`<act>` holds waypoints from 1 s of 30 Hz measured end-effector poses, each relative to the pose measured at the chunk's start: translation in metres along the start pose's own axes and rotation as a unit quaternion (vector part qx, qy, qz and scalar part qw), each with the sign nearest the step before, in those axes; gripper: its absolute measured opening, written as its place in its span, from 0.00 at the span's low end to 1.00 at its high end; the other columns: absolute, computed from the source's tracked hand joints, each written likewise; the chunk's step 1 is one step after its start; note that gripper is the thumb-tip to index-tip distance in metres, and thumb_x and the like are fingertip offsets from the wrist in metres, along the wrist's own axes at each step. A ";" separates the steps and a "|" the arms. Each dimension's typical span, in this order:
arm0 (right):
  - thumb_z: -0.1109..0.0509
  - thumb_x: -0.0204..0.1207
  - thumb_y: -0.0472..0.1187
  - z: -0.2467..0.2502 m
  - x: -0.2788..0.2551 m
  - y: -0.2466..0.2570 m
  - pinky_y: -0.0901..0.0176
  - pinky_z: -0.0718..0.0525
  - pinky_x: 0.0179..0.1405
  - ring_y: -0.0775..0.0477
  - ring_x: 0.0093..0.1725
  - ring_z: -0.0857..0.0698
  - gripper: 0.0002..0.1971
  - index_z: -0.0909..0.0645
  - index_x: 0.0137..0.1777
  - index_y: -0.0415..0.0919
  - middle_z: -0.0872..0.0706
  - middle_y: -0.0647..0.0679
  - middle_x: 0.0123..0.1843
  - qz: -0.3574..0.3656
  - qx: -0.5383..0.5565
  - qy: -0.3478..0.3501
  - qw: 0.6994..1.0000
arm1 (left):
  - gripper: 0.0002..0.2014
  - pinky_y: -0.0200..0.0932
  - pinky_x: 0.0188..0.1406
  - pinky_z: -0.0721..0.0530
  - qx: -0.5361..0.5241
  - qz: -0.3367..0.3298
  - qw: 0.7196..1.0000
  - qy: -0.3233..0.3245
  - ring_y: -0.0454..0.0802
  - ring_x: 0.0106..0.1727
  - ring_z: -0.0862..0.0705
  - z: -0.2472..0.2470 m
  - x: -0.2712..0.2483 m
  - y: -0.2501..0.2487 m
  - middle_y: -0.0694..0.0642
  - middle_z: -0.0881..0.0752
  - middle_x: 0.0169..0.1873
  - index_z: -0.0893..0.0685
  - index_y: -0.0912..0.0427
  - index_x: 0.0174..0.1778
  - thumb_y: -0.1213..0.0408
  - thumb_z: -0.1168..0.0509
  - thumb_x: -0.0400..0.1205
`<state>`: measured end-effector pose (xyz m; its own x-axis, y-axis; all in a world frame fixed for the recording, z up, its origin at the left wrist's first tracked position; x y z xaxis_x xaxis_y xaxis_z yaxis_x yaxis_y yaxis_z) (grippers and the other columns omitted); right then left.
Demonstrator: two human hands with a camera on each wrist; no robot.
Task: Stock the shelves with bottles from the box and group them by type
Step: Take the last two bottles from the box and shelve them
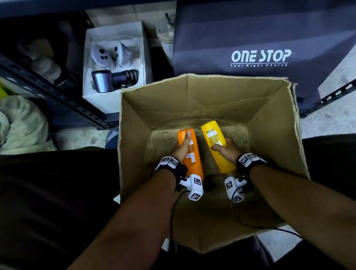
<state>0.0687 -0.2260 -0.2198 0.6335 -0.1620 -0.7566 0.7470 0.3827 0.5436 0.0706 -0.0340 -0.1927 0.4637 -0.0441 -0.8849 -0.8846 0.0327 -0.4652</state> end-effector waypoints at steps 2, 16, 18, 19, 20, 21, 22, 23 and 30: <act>0.27 0.78 0.44 -0.001 -0.004 0.002 0.55 0.26 0.47 0.41 0.52 0.19 0.28 0.33 0.73 0.39 0.20 0.42 0.57 -0.005 0.001 0.002 1.000 | 0.44 0.66 0.76 0.25 0.027 0.001 1.000 -0.002 0.66 0.72 0.19 0.002 -0.003 0.003 0.63 0.18 0.73 0.24 0.54 0.79 0.23 0.43 0.77; 0.28 0.73 0.70 0.000 -0.043 0.035 0.46 0.19 0.68 0.40 0.62 0.14 0.34 0.21 0.70 0.46 0.12 0.46 0.64 0.096 0.040 -0.017 0.994 | 0.19 0.61 0.66 0.14 0.061 -0.120 0.990 -0.053 0.61 0.56 0.10 0.004 -0.048 -0.014 0.62 0.09 0.55 0.13 0.49 0.49 0.37 0.26 0.76; 0.28 0.73 0.71 0.000 -0.050 0.040 0.44 0.19 0.70 0.40 0.63 0.14 0.35 0.21 0.70 0.45 0.12 0.45 0.64 0.120 0.043 -0.019 0.992 | 0.22 0.62 0.66 0.15 0.055 -0.126 0.989 -0.061 0.62 0.57 0.10 0.004 -0.057 -0.018 0.61 0.10 0.56 0.13 0.49 0.55 0.36 0.26 0.76; 0.29 0.73 0.71 0.001 -0.054 0.042 0.44 0.19 0.69 0.40 0.63 0.14 0.35 0.21 0.70 0.45 0.12 0.45 0.64 0.129 0.043 -0.023 0.990 | 0.26 0.63 0.68 0.16 0.052 -0.125 0.989 -0.062 0.62 0.59 0.11 0.004 -0.061 -0.020 0.61 0.11 0.58 0.14 0.50 0.61 0.35 0.26 0.75; 0.29 0.73 0.71 0.003 -0.057 0.046 0.45 0.18 0.68 0.40 0.62 0.14 0.35 0.20 0.69 0.44 0.12 0.45 0.62 0.137 0.042 -0.029 0.989 | 0.29 0.64 0.69 0.17 0.050 -0.125 0.989 -0.062 0.63 0.62 0.12 0.004 -0.065 -0.023 0.61 0.12 0.60 0.16 0.51 0.64 0.34 0.26 0.75; 0.29 0.74 0.70 0.004 -0.060 0.048 0.47 0.17 0.64 0.40 0.60 0.13 0.33 0.18 0.66 0.43 0.11 0.45 0.59 0.148 0.042 -0.037 0.987 | 0.28 0.64 0.70 0.18 0.047 -0.128 0.989 -0.061 0.64 0.63 0.13 0.004 -0.070 -0.025 0.62 0.12 0.62 0.16 0.50 0.63 0.34 0.27 0.75; 0.29 0.75 0.69 0.005 -0.064 0.051 0.52 0.16 0.57 0.40 0.57 0.12 0.29 0.17 0.62 0.43 0.10 0.46 0.54 0.164 0.044 -0.044 0.985 | 0.24 0.65 0.70 0.19 0.045 -0.136 0.988 -0.058 0.64 0.63 0.13 0.004 -0.075 -0.028 0.62 0.12 0.62 0.16 0.48 0.57 0.34 0.27 0.75; 0.30 0.77 0.67 0.008 -0.069 0.056 0.58 0.19 0.48 0.43 0.52 0.12 0.25 0.16 0.56 0.44 0.11 0.50 0.48 0.181 0.046 -0.053 0.981 | 0.21 0.65 0.71 0.19 0.046 -0.150 0.986 -0.055 0.63 0.62 0.13 0.004 -0.080 -0.032 0.62 0.12 0.62 0.16 0.46 0.52 0.34 0.27 0.75; 0.33 0.78 0.69 0.025 -0.096 0.082 0.57 0.29 0.48 0.57 0.43 0.19 0.22 0.23 0.52 0.50 0.17 0.60 0.45 0.224 0.089 -0.114 0.964 | 0.25 0.64 0.69 0.17 0.061 -0.240 0.968 -0.049 0.60 0.57 0.09 0.006 -0.118 -0.065 0.59 0.07 0.53 0.12 0.50 0.58 0.35 0.27 0.75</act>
<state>0.0742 -0.2020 -0.0935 0.9134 -0.2205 -0.3421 0.3973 0.3016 0.8667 0.0740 -0.0246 -0.0580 0.8271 0.0106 -0.5619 -0.5570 0.1494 -0.8170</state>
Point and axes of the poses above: each hand's wrist, its own x-axis towards the middle knuckle, its own z-axis out of the back of the hand, y = z × x, the point moved 2 cm from there along x, towards the middle knuckle
